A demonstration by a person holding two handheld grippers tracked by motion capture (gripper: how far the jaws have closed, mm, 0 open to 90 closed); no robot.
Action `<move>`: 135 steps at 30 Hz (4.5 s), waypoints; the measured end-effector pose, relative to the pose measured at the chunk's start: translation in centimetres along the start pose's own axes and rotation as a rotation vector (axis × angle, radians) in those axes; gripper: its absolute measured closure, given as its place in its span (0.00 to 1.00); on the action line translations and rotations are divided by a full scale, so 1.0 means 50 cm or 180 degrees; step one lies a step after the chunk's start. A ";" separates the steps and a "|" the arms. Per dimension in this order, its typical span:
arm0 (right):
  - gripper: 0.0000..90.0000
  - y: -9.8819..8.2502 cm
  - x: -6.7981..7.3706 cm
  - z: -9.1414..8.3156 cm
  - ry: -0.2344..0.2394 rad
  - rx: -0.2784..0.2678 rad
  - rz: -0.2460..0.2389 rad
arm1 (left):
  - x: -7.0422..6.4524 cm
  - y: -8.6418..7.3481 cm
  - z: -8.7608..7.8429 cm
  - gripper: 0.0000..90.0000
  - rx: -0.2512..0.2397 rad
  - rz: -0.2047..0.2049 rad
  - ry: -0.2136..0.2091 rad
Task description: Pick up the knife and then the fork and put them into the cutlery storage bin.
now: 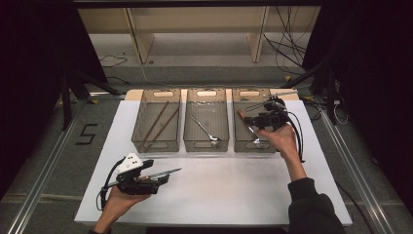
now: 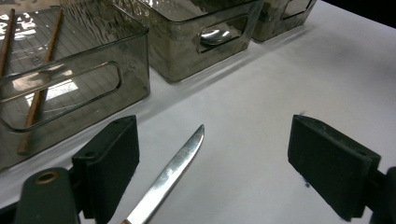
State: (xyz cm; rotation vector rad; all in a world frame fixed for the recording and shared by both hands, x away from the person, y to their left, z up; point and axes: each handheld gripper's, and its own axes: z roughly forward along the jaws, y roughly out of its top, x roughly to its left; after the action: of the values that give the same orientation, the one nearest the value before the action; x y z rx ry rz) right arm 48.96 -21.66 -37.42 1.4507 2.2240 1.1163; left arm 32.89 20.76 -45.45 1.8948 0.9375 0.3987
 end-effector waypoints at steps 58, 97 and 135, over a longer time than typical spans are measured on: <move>0.27 -0.271 0.120 -0.105 0.0814 -0.0466 -0.0647 | 0.117 0.023 0.019 0.42 0.2047 0.0449 0.0210; 0.28 -0.273 0.168 -0.122 0.0858 -0.0599 -0.0980 | 0.043 0.048 0.039 0.84 0.1947 0.0727 -0.0359; 0.32 -0.323 0.359 -0.057 0.0340 -0.0407 -0.2844 | -0.129 0.131 0.120 0.84 0.1826 0.1106 -0.1071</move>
State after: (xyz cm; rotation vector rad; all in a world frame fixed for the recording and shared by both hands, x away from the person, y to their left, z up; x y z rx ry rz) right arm 28.16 -10.79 -43.81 0.2433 2.3835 0.9737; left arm 35.24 10.58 -42.05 2.5621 0.5223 -0.0063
